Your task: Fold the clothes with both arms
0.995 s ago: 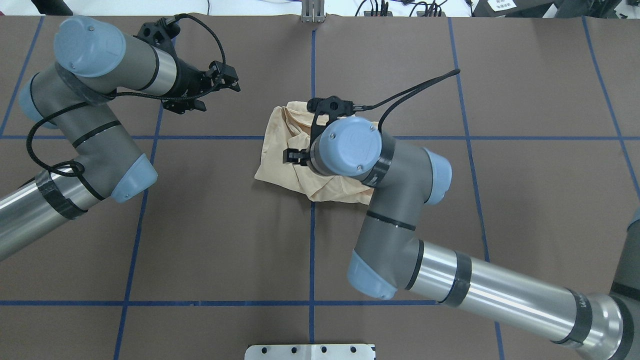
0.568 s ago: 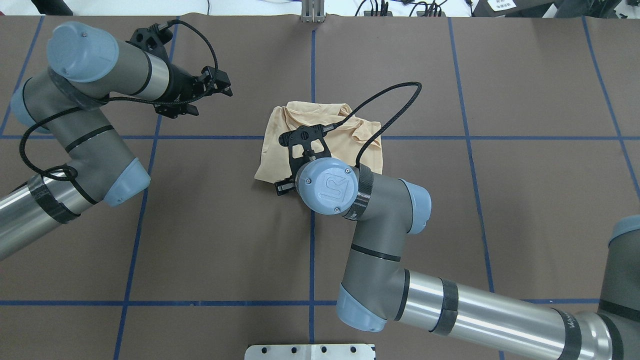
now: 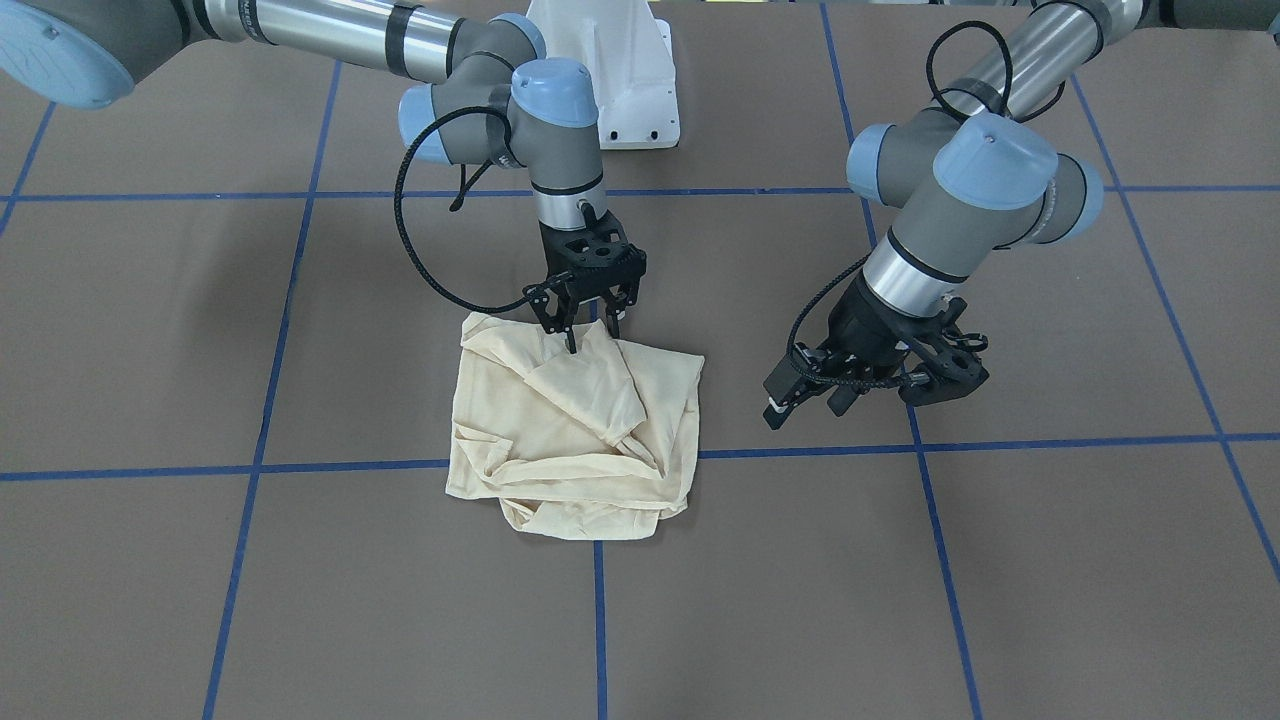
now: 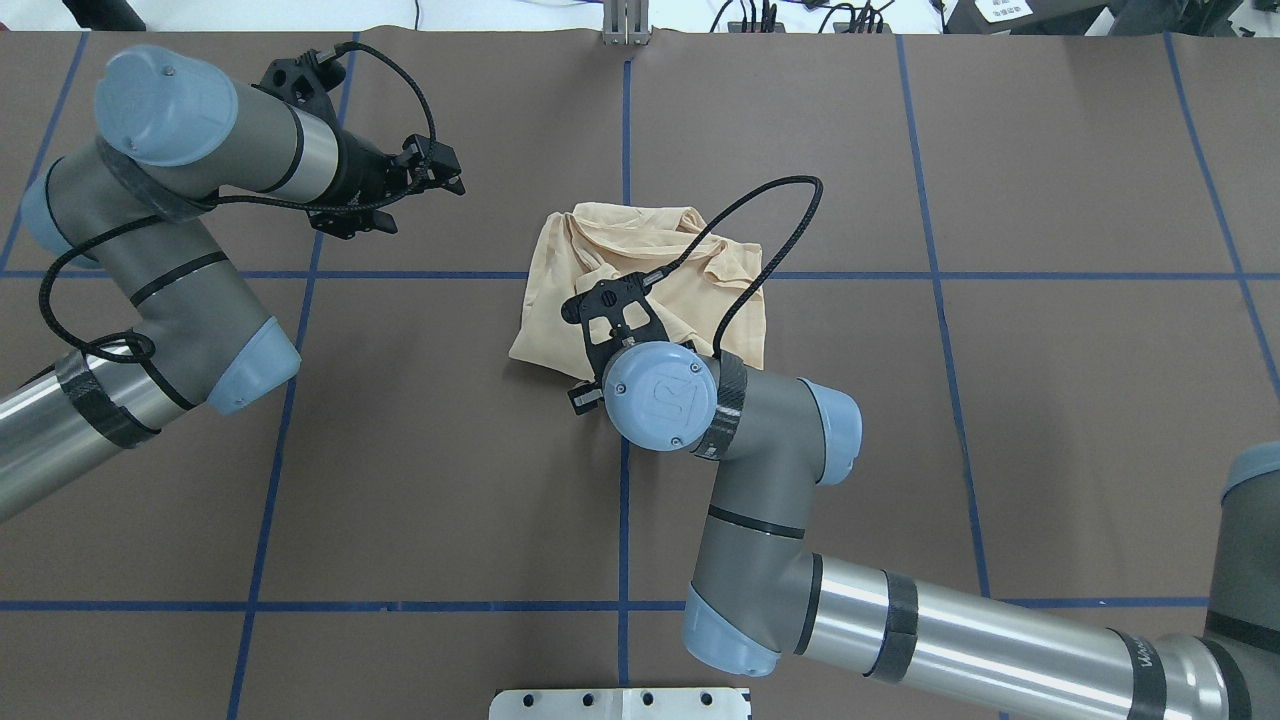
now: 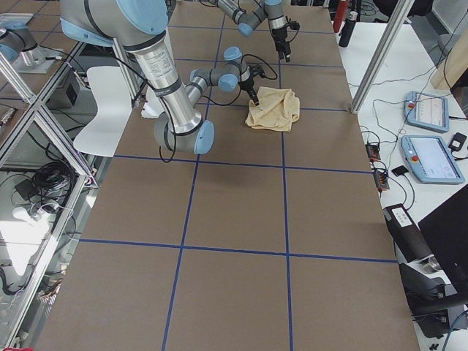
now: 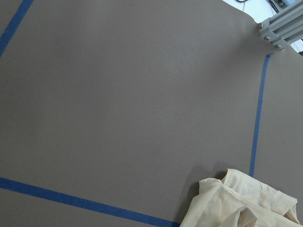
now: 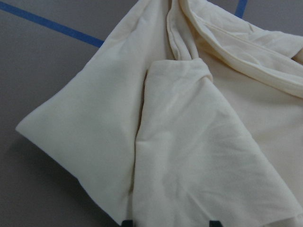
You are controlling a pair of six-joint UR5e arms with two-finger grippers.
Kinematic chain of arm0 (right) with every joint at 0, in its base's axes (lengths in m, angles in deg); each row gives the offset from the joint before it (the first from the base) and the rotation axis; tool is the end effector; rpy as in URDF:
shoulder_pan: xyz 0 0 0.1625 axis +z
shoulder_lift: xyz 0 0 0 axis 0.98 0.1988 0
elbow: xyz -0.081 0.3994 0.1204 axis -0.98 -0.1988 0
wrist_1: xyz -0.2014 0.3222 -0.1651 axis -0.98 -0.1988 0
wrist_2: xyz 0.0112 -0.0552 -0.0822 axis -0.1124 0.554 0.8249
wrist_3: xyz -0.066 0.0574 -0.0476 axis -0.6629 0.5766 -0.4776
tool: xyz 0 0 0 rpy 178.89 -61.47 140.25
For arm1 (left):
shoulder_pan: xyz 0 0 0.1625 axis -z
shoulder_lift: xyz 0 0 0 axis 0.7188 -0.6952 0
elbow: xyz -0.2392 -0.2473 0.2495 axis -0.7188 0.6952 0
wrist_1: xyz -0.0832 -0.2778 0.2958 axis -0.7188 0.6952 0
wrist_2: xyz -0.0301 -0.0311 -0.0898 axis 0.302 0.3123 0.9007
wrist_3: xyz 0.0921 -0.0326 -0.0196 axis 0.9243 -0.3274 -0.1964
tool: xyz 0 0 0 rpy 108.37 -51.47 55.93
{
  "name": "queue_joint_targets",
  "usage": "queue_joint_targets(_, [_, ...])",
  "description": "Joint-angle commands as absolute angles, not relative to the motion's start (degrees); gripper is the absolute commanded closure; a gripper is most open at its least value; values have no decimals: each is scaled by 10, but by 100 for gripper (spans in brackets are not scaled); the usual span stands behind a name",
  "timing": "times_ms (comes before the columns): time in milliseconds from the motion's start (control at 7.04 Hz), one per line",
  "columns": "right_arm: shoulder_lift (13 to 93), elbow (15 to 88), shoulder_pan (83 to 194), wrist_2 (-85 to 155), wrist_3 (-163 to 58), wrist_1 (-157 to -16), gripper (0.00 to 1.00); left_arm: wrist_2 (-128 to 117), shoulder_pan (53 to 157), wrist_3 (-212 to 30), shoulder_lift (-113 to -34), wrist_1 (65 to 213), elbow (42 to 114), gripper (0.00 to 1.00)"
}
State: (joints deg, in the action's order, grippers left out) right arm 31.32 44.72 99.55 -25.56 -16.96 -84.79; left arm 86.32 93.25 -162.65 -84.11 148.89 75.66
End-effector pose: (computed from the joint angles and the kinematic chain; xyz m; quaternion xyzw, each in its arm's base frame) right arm -0.6316 -0.3981 0.2140 0.2647 -0.3624 -0.1034 0.8876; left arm 0.3938 -0.5653 0.2915 0.0704 0.5446 -0.2093 0.8091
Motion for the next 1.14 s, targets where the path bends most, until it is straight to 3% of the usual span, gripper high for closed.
queue_joint_targets(0, [315,449,994,-255,-171,-848,79,863,932,-1627,-840,1489,757,0])
queue_joint_targets(142, [316,451,994,-255,-172,-849,90,864,932,-1627,-841,1489,757,0])
queue_joint_targets(284, [315,454,994,-256,-173,-848,90,864,932,-1627,-841,1489,757,0])
queue_joint_targets(426, [317,457,994,-256,-174,-848,98,864,932,-1627,-841,1489,757,0])
queue_joint_targets(995, [327,487,1050,-273,-178,-849,100,863,930,-1627,-845,1489,757,0])
